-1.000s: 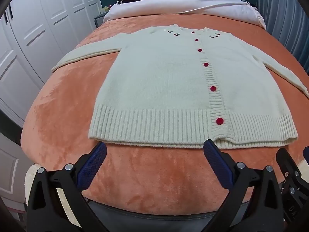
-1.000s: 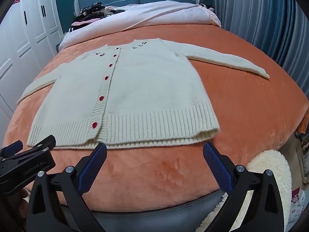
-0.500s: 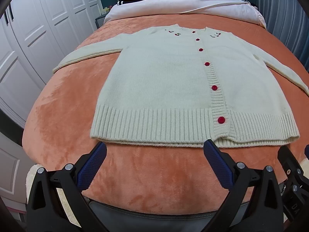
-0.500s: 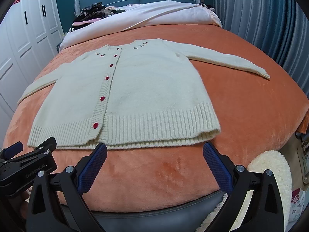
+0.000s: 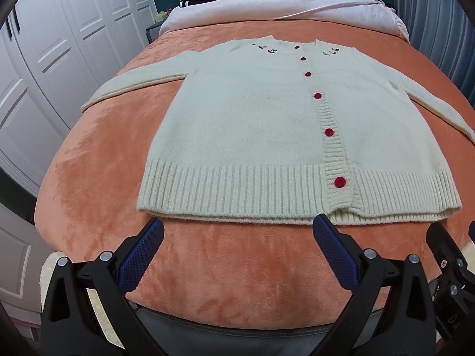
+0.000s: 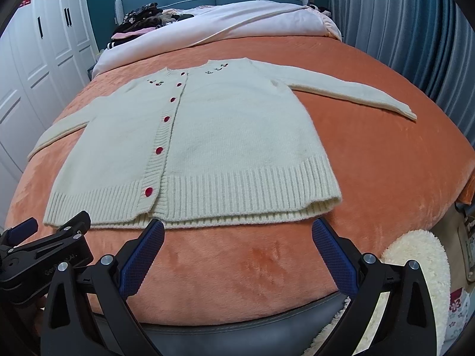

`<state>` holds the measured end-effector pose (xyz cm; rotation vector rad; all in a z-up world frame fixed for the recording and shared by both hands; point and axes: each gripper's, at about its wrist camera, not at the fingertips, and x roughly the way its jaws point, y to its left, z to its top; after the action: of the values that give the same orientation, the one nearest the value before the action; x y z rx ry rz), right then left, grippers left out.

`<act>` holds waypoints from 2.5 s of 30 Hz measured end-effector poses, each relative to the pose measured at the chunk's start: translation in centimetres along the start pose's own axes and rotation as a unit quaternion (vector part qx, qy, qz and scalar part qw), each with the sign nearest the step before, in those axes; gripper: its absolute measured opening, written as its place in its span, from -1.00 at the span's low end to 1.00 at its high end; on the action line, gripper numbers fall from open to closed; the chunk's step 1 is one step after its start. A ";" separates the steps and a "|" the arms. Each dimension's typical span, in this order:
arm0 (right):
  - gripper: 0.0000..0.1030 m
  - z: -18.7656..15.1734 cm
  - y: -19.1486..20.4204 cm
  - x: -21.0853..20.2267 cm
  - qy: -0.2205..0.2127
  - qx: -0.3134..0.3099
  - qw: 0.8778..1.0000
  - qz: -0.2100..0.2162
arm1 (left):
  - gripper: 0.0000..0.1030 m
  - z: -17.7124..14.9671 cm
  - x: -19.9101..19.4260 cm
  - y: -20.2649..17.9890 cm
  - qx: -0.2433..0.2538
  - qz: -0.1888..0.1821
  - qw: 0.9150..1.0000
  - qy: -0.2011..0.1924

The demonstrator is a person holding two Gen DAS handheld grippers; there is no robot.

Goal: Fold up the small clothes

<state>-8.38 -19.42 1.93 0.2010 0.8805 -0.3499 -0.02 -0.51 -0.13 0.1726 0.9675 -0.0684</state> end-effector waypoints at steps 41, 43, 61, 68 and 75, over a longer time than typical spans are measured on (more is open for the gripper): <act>0.90 0.0 0.3 0.0 0.006 -0.003 1.000 0.002 | 0.90 -0.2 0.2 -0.3 0.008 -0.003 1.000 0.003; 0.90 0.0 0.3 0.1 0.006 -0.003 1.000 0.002 | 0.90 -0.2 0.3 -0.4 0.009 -0.003 1.000 0.003; 0.90 -0.1 0.4 0.2 0.006 -0.004 1.000 0.002 | 0.90 -0.2 0.3 -0.7 0.011 -0.002 1.000 0.003; 0.90 0.0 0.4 0.3 0.007 -0.002 1.000 0.003 | 0.90 0.0 0.3 -0.7 0.007 -0.011 1.000 0.005; 0.90 2.6 -2.9 1.9 -0.007 -0.004 1.000 0.005 | 0.91 1.6 0.9 1.6 -0.043 -0.068 0.997 0.008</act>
<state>-6.53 -23.35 2.03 0.1947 0.8660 -0.3386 2.03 0.83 0.21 0.0284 0.9963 -0.1510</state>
